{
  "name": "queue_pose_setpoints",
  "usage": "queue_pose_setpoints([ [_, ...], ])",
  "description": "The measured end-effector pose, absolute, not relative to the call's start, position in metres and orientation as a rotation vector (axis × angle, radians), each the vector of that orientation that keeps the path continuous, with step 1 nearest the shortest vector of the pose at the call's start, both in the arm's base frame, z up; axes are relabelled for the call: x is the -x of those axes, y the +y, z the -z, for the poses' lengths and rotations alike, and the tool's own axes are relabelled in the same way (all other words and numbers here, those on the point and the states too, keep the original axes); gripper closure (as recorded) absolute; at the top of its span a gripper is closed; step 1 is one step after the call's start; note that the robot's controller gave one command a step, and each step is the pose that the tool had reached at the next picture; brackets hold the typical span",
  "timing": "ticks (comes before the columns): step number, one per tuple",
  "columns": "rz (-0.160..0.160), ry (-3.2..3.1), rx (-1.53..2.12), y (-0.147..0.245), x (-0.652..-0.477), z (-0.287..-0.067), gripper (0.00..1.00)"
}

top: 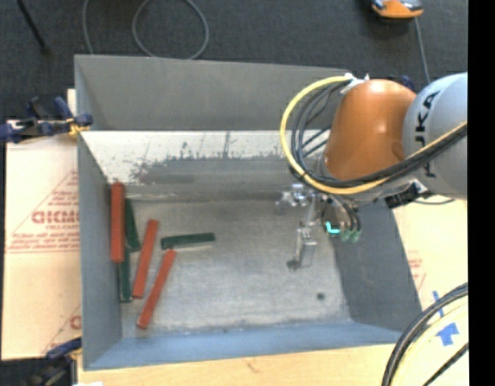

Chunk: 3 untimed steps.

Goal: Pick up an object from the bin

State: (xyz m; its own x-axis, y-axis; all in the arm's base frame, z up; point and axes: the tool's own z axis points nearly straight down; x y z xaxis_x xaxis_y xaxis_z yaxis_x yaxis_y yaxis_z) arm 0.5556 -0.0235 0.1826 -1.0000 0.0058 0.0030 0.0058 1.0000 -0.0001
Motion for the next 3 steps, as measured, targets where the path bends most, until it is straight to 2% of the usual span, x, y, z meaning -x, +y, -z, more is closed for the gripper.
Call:
queue_pose_setpoints([
  [1, 0.004, -3.136, -0.131, 0.046, -0.554, -0.115, 0.0],
  [2, 0.004, -3.135, -0.26, 0.114, -0.588, -0.076, 0.0],
  [3, 0.002, -3.136, -0.254, 0.111, -0.588, -0.078, 1.0],
])
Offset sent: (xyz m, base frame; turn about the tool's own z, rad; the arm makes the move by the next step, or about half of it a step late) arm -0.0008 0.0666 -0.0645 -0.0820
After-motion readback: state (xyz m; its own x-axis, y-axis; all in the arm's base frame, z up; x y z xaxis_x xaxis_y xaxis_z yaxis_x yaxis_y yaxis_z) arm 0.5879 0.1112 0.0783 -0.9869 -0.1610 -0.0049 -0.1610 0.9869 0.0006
